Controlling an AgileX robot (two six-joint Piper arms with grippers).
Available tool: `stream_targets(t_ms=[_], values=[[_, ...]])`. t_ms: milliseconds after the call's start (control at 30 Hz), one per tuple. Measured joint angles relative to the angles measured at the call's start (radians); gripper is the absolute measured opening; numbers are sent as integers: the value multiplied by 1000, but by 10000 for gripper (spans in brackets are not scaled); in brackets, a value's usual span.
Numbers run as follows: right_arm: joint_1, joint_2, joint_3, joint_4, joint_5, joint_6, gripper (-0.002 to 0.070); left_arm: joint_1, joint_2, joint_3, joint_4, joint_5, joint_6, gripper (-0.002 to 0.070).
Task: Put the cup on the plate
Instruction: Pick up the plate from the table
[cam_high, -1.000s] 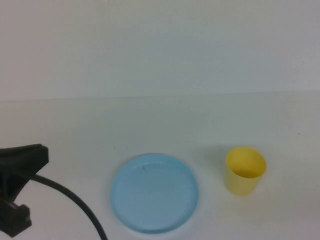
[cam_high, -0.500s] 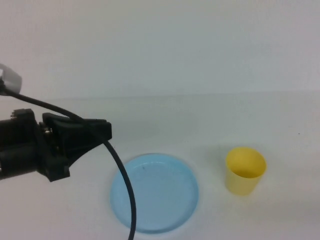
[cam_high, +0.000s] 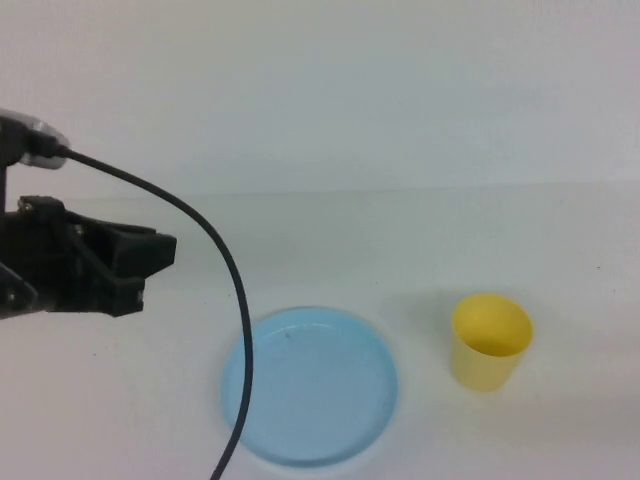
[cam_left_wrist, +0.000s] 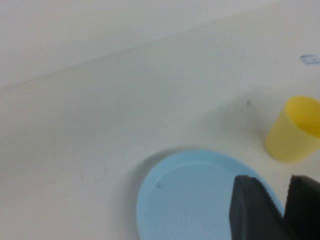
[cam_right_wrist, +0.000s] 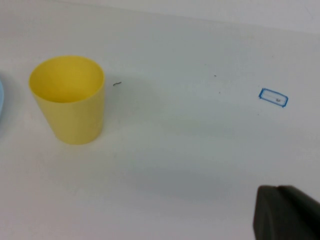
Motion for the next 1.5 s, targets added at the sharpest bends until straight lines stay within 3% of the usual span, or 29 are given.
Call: stream_targets(t_ms=[100, 200, 433, 533, 767, 967, 1133, 1333, 1500], values=[[0, 0, 0, -4, 0, 0, 1, -44, 27, -15, 156, 47, -178, 155], [0, 0, 0, -5, -4, -4, 1, -103, 41, -21, 264, 81, -253, 155], [0, 2, 0, -9, -39, -5, 1, -262, 75, -21, 401, -103, -357, 163], [0, 2, 0, -12, -39, -5, 1, -285, 123, -21, 410, -107, -431, 228], [0, 2, 0, -12, -39, -5, 1, -288, 316, -52, 424, -25, -438, 453], [0, 2, 0, -12, -33, -5, 1, -288, 477, -166, 497, 38, -581, 393], [0, 2, 0, -14, -20, -5, 1, -288, 555, -255, 655, 40, -715, 376], [0, 2, 0, -14, -17, -5, 1, -288, 641, -324, 779, 34, -790, 356], [0, 2, 0, -16, -15, -5, 1, -288, 698, -346, 772, 47, -797, 344]])
